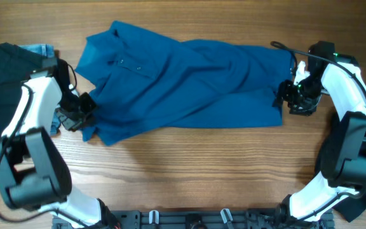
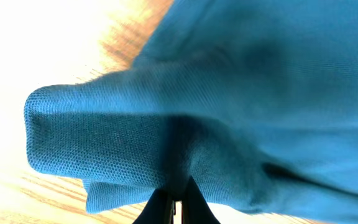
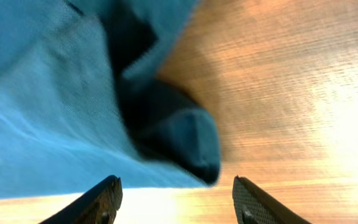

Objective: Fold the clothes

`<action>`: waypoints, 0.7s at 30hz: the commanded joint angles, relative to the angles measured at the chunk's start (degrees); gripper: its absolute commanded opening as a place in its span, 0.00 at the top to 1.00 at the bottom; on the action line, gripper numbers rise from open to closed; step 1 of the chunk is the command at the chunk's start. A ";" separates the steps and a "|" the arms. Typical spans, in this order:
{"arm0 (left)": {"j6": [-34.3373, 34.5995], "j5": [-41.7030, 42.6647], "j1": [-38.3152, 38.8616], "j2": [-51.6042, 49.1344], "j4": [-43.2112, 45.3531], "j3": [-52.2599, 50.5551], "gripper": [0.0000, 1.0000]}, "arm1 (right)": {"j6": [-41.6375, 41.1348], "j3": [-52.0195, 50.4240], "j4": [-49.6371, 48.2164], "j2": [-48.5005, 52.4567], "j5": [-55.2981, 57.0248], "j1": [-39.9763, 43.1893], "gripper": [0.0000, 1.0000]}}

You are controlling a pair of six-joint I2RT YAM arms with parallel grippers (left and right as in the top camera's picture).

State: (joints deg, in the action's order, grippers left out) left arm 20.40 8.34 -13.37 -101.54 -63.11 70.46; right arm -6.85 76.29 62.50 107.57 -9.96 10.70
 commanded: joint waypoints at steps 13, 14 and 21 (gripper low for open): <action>-0.72 2.97 -0.24 8.22 -9.86 1.73 0.96 | 2.19 0.74 1.05 -12.33 4.87 0.24 0.31; -0.72 2.97 -0.24 8.22 -9.73 1.73 0.96 | 3.06 0.63 0.96 -12.17 3.98 0.24 0.31; -0.70 2.99 -0.24 8.22 -8.92 1.73 0.96 | 4.02 -1.81 -2.80 -9.55 0.02 0.09 0.31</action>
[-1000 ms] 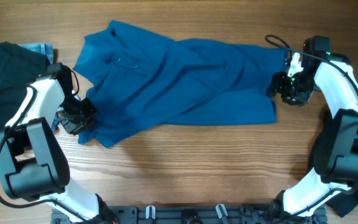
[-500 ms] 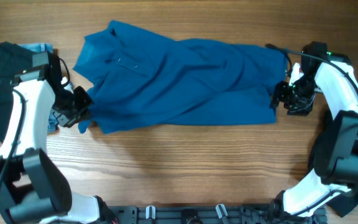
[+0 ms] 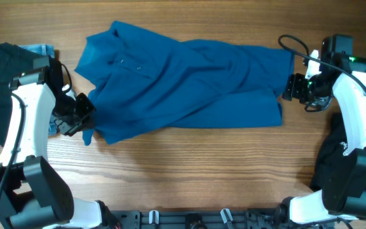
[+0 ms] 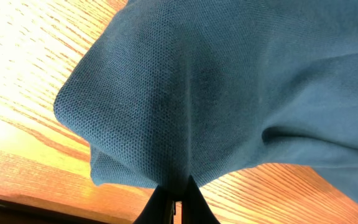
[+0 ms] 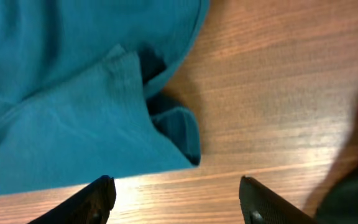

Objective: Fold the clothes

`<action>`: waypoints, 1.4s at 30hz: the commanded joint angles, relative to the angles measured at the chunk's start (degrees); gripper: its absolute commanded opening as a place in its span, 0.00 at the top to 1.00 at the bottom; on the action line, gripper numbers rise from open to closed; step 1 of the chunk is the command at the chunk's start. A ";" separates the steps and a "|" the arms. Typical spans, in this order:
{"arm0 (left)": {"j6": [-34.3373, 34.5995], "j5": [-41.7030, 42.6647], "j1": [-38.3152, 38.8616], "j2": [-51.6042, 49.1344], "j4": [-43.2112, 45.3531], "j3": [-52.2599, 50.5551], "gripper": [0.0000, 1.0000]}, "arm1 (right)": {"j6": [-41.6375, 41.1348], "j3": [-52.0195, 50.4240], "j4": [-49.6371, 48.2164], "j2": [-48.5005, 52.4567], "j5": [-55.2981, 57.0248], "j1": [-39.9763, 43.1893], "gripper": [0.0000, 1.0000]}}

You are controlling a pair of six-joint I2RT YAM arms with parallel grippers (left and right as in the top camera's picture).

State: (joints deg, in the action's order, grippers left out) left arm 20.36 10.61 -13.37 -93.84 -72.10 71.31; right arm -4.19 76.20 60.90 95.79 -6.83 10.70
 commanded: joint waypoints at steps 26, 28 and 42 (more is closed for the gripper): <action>-0.63 0.72 -0.24 0.52 0.48 0.87 0.96 | -3.72 -4.92 -22.73 17.05 -7.45 -6.25 0.36; -0.63 0.74 -0.24 0.52 0.48 0.87 0.96 | -3.78 -4.92 -22.77 17.05 -5.95 -6.25 0.36; -0.61 0.74 -0.24 0.52 0.46 0.87 0.96 | -6.29 -4.90 -21.42 17.03 -8.74 -6.40 0.96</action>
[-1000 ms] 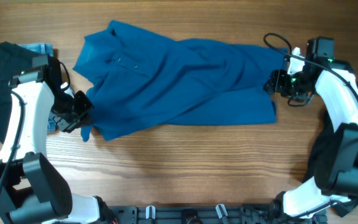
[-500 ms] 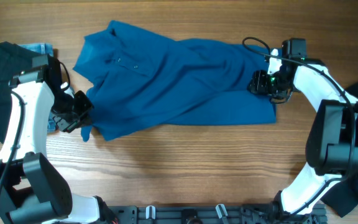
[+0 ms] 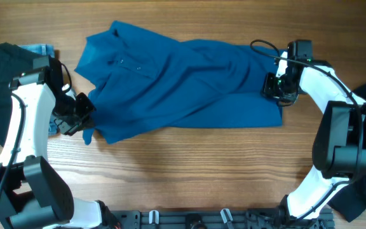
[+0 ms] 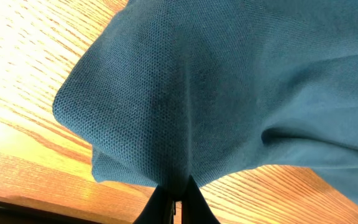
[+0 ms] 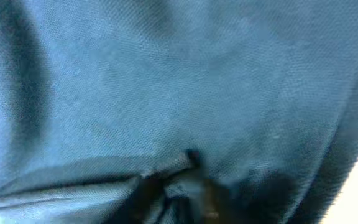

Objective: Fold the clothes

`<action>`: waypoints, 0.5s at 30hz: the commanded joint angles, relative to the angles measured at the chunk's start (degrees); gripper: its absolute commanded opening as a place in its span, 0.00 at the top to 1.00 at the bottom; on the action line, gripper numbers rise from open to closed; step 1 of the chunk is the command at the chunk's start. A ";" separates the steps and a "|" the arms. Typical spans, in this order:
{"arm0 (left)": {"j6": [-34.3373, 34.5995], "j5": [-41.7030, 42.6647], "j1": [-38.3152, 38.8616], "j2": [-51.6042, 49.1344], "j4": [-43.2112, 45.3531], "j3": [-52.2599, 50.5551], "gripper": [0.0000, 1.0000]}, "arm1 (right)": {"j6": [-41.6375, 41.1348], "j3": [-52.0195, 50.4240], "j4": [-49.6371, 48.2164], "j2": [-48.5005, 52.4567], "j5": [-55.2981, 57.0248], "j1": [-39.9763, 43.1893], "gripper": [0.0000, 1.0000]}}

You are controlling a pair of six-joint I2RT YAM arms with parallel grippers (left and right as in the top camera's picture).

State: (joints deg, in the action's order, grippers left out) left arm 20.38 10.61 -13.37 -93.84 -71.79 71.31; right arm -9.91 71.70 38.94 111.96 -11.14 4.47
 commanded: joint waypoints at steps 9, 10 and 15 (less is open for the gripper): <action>-0.66 0.74 -0.24 0.52 -0.22 0.87 0.96 | -0.61 4.98 8.09 -4.61 -1.81 0.09 0.96; -0.66 0.72 -0.24 0.52 -0.26 0.87 0.96 | -0.61 6.25 9.99 -6.25 -0.17 0.09 0.96; -0.66 0.72 -0.24 0.52 -0.24 0.87 0.96 | -2.29 7.21 16.83 -13.75 9.44 0.09 0.96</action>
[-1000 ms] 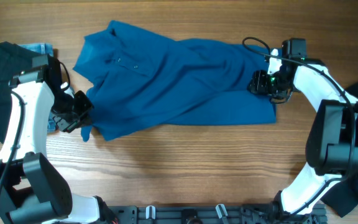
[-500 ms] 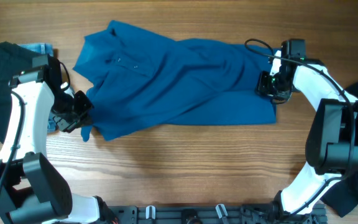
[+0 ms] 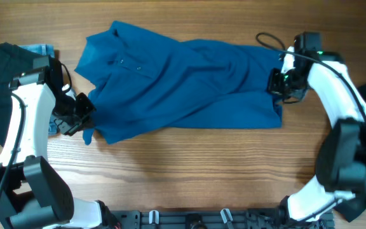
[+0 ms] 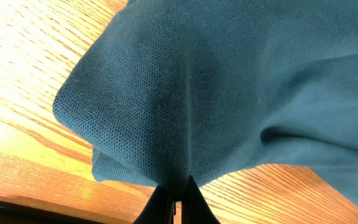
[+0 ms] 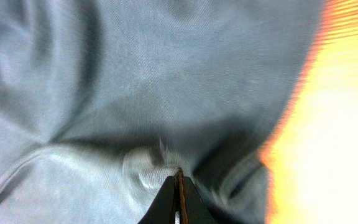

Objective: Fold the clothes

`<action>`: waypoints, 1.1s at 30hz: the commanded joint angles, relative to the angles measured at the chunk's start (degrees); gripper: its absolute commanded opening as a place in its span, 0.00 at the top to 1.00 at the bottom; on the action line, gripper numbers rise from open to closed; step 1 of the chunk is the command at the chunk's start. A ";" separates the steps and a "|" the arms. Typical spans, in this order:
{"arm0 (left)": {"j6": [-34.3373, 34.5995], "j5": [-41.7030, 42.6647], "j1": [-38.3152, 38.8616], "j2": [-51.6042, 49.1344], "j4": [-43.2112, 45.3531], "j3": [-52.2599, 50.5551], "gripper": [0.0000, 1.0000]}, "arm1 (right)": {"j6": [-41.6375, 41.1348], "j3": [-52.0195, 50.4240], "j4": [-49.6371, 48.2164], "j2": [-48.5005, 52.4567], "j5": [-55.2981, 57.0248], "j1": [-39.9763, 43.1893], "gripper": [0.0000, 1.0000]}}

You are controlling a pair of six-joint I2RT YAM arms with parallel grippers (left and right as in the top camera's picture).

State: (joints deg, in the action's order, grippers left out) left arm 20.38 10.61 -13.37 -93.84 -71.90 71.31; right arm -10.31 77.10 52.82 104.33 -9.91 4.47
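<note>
A blue polo shirt (image 3: 183,79) lies crumpled across the wooden table (image 3: 189,165), collar to the left, hem to the right. My left gripper (image 3: 81,111) is shut on the shirt's lower left corner; in the left wrist view the blue knit (image 4: 185,106) bunches over the closed fingertips of the gripper (image 4: 178,198). My right gripper (image 3: 279,84) is shut on a fold of fabric (image 5: 148,168) near the shirt's right edge, its tips (image 5: 178,199) pressed together on the cloth.
A dark garment and a bit of light denim (image 3: 40,49) lie at the far left, under my left arm. Another dark cloth sits at the right table edge. Bare wood runs along the front.
My right gripper has shifted slightly to the right at the shirt's right edge and now pinches a fold of cloth. The left gripper and its corner of the shirt have not moved.
First my left gripper held the lower left corner and my right stood open by the right hem. The right then drew off to the right, still open. Later it was pressed into the shirt's right side, and now it is shut on a fold there.
</note>
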 commanded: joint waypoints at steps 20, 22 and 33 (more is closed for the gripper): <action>-0.66 0.72 -0.24 0.52 0.35 0.87 0.96 | 1.16 -4.09 28.79 -8.63 6.10 0.09 0.91; -0.66 0.72 -0.24 0.52 0.52 0.87 0.96 | 1.03 -4.79 29.64 -8.63 6.47 0.09 0.81; -0.66 0.72 -0.26 0.52 0.96 0.87 0.96 | -2.08 -5.51 23.63 -8.55 3.34 0.09 0.48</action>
State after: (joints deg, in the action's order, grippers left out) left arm 20.36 10.61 -13.37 -93.84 -70.96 71.31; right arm -11.18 72.23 77.49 95.98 -3.84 4.49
